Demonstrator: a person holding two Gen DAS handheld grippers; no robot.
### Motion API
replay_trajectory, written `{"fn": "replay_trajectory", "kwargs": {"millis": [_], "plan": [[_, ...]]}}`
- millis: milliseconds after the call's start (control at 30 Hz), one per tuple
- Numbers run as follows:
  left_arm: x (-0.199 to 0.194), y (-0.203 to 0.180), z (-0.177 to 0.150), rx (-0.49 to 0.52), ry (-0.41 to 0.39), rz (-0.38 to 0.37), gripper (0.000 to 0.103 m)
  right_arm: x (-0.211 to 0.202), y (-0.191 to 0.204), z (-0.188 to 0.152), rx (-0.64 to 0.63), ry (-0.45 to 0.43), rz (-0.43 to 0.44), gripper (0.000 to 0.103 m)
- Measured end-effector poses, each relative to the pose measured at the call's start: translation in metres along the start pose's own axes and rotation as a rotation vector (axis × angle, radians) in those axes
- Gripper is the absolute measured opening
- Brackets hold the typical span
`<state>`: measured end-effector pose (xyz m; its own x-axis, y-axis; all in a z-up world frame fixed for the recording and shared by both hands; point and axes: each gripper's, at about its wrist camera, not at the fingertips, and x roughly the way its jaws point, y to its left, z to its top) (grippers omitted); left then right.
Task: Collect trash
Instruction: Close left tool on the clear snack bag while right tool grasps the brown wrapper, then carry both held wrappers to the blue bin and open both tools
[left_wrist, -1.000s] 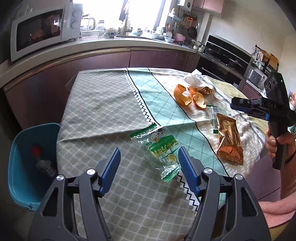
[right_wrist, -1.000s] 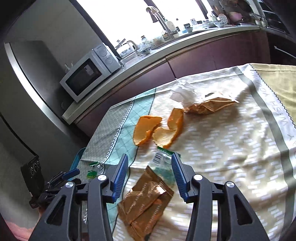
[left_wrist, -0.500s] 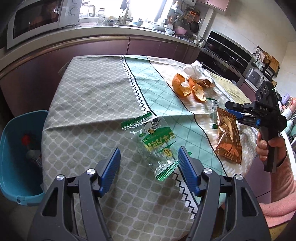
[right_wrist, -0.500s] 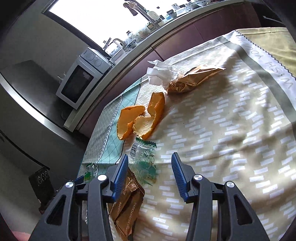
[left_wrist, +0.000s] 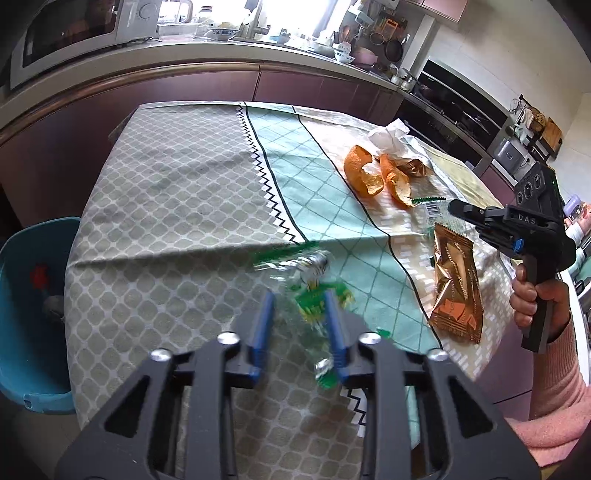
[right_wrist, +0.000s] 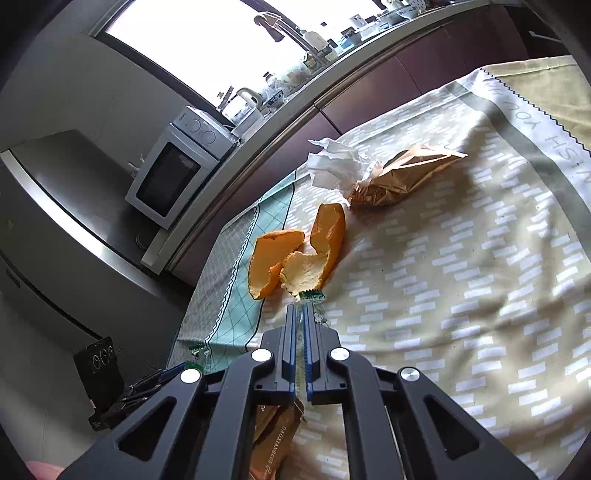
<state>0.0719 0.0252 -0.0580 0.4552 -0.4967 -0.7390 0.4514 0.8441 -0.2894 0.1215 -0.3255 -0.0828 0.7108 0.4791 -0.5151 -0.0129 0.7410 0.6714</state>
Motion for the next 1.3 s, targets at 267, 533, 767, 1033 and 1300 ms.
{"fn": "replay_trajectory", "kwargs": {"millis": [267, 533, 767, 1033, 1300], "plan": [[-0.004, -0.005, 0.001, -0.005, -0.025, -0.024, 0.009, -0.013, 0.011, 0.011, -0.044, -0.055, -0.010, 0.002], [-0.025, -0.001, 0.005, -0.004, -0.075, -0.046, 0.009, -0.027, 0.033, 0.019, -0.106, -0.106, -0.007, 0.001], [-0.051, 0.013, 0.006, -0.025, -0.128, -0.034, 0.009, -0.023, 0.066, 0.020, -0.166, -0.097, 0.055, 0.001], [-0.095, 0.057, 0.001, -0.081, -0.209, 0.070, 0.009, 0.022, 0.135, 0.009, -0.257, 0.003, 0.210, 0.001], [-0.139, 0.127, -0.009, -0.183, -0.264, 0.230, 0.009, 0.109, 0.216, -0.014, -0.344, 0.178, 0.356, 0.001]]}}
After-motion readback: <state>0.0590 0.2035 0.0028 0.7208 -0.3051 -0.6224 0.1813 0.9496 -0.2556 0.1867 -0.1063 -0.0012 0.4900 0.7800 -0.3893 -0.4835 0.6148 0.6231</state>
